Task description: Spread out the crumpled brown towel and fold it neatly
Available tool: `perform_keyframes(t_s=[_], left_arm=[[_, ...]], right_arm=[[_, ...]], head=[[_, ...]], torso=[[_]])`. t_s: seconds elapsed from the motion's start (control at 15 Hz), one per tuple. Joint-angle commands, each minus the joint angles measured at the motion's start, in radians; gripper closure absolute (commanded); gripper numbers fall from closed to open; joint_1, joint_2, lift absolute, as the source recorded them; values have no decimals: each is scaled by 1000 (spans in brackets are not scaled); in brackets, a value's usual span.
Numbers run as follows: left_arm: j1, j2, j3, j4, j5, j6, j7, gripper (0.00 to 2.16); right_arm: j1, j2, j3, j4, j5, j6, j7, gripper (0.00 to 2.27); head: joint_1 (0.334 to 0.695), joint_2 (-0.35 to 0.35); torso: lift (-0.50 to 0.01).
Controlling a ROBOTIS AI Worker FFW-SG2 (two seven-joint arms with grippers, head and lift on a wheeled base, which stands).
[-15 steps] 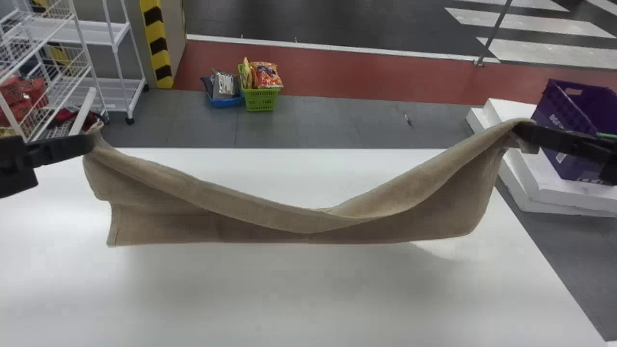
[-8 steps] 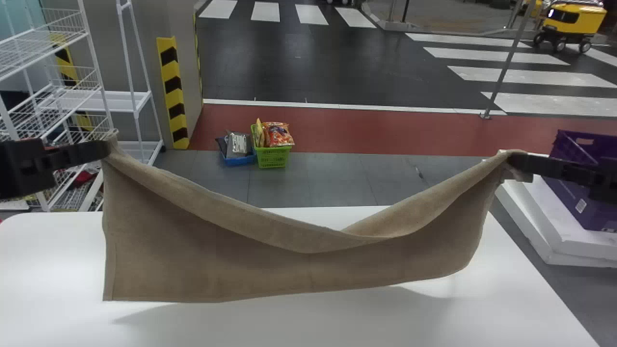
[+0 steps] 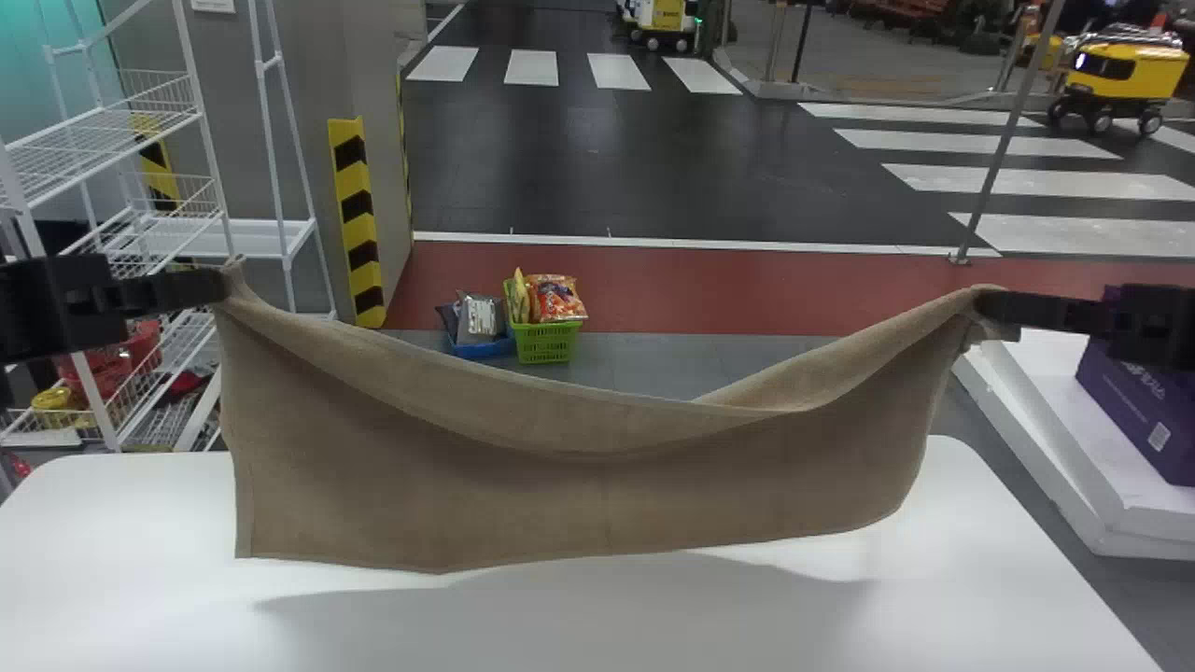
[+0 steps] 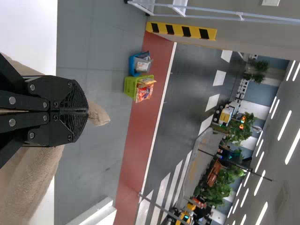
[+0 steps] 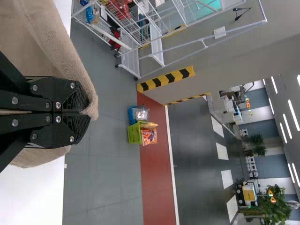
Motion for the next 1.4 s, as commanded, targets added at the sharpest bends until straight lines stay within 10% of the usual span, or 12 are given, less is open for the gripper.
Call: perform_keyframes(t_s=[0.0, 0.2, 0.6, 1.0, 1.33], left_arm=[[-22, 1, -5, 7, 0, 1, -2, 1386], [50, -1, 1, -15, 45, 1, -5, 1386], [352, -6, 38, -205, 110, 1, -17, 1389], [551, -21, 141, -343, 190, 1, -8, 1423], [702, -39, 193, -352, 203, 1, -15, 1423]], right_arm=[[-15, -1, -9, 10, -9, -20, -1, 1416], [89, -8, -34, -32, -45, -51, 54, 1416], [359, -14, -167, -118, -164, -213, 85, 1416], [592, -7, -247, -240, -224, -278, 132, 1416], [773, 3, -264, -251, -224, -407, 148, 1416]], head=[[430, -98], [416, -101], [599, -140], [695, -175], [695, -173]], torso=[[-126], [-126], [-126], [-126], [-126]])
